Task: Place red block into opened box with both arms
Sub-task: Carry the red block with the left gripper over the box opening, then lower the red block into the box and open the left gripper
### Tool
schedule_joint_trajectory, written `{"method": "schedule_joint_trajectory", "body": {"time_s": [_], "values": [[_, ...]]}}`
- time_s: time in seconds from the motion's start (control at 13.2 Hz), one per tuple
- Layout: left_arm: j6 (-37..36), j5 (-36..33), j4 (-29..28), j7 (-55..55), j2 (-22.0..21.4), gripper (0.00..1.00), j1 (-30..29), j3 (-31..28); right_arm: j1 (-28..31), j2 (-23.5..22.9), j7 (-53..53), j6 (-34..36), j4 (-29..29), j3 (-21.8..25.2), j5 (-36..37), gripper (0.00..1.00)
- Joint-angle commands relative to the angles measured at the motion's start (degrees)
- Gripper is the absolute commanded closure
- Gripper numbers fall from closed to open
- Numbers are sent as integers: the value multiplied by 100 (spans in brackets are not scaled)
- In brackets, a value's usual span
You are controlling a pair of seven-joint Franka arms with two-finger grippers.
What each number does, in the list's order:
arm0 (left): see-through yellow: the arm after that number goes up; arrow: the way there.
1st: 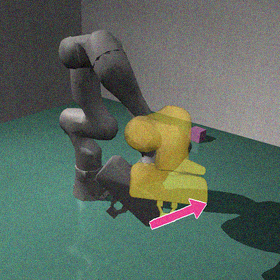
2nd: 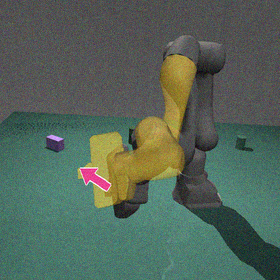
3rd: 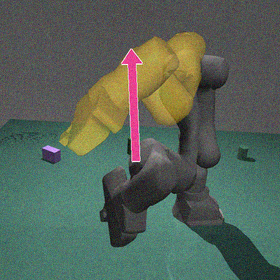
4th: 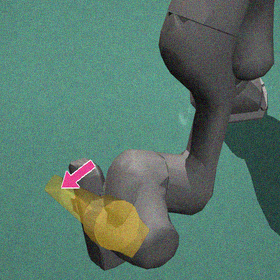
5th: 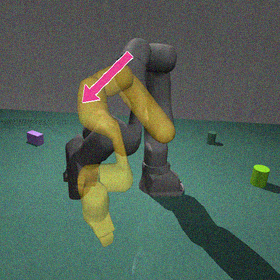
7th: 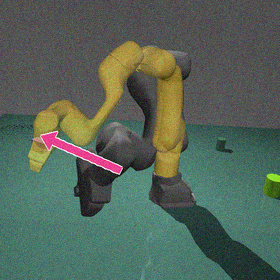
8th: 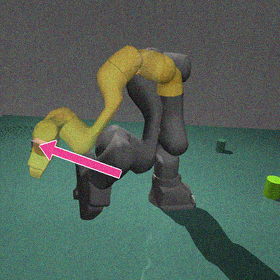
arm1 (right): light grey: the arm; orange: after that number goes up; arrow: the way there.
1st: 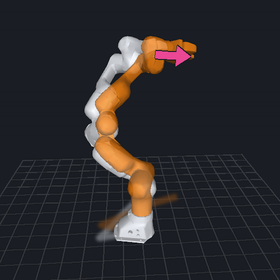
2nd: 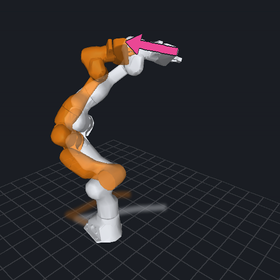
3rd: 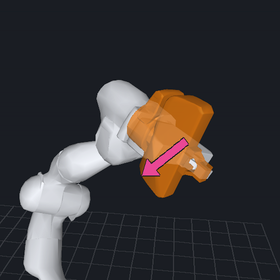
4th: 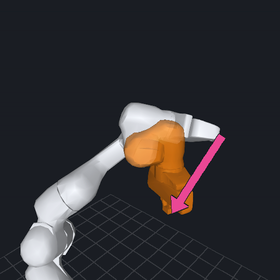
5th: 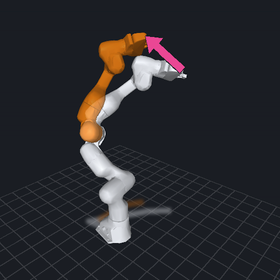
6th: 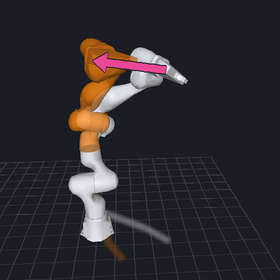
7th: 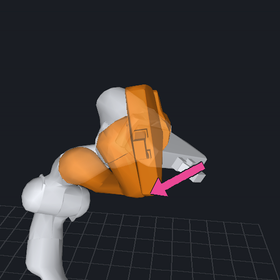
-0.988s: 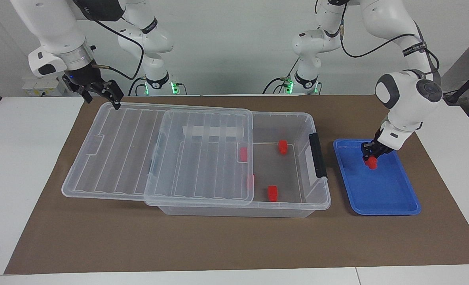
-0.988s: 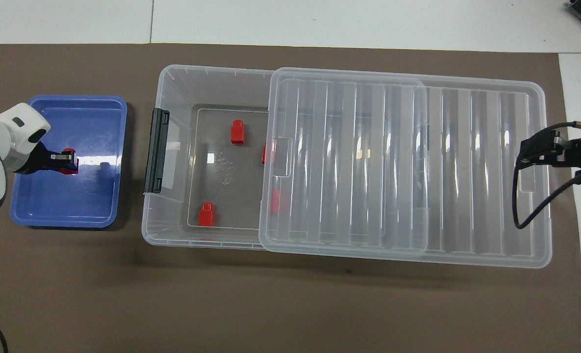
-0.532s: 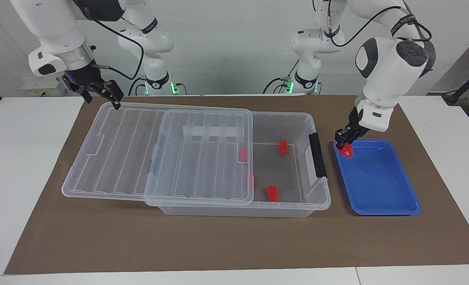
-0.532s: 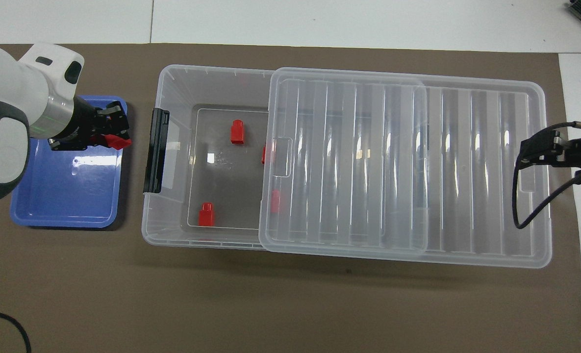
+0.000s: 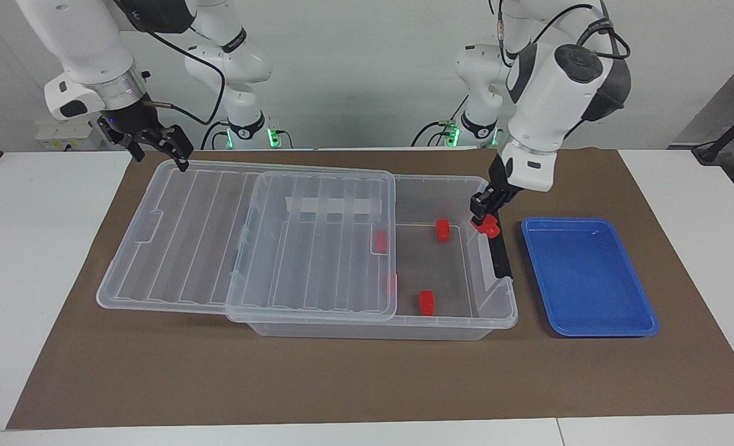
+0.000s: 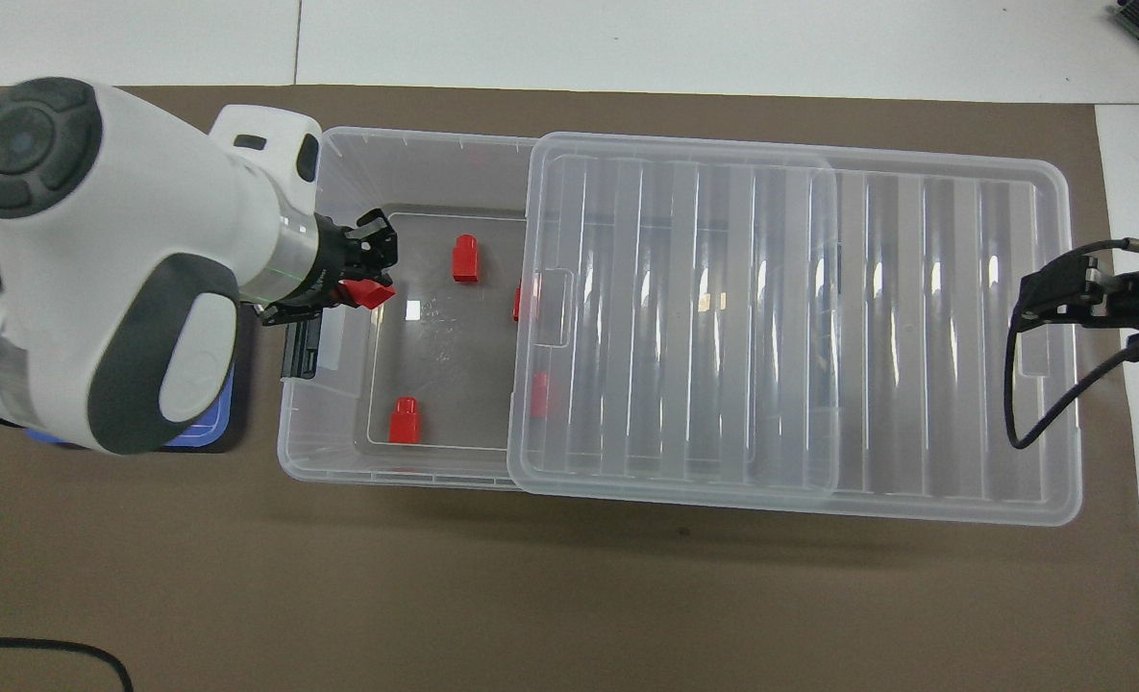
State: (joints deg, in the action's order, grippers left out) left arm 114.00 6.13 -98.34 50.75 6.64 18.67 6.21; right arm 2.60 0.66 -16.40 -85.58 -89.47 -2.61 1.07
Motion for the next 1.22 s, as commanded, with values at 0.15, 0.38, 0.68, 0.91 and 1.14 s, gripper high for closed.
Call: {"method": "schedule_joint_trajectory", "body": {"time_s": [0.15, 0.38, 0.68, 0.91, 1.14], "values": [[1678, 81, -1811, -72, -453, 93, 551, -85, 65, 136, -12, -47, -167, -20, -107, 0], [1590, 81, -1820, -758, -392, 94, 471, -103, 74, 136, -21, -56, -175, -20, -107, 0], [1800, 11, -1776, -1207, -165, 94, 261, -129, 74, 136, -21, -56, -184, -11, -107, 0], [1740, -341, -1741, -1216, 39, 94, 234, -129, 74, 154, -12, -56, -237, -11, -107, 0], [1845, -341, -1471, -1190, 362, 94, 190, -138, 74, 154, -3, -65, -246, -11, -107, 0]]}}
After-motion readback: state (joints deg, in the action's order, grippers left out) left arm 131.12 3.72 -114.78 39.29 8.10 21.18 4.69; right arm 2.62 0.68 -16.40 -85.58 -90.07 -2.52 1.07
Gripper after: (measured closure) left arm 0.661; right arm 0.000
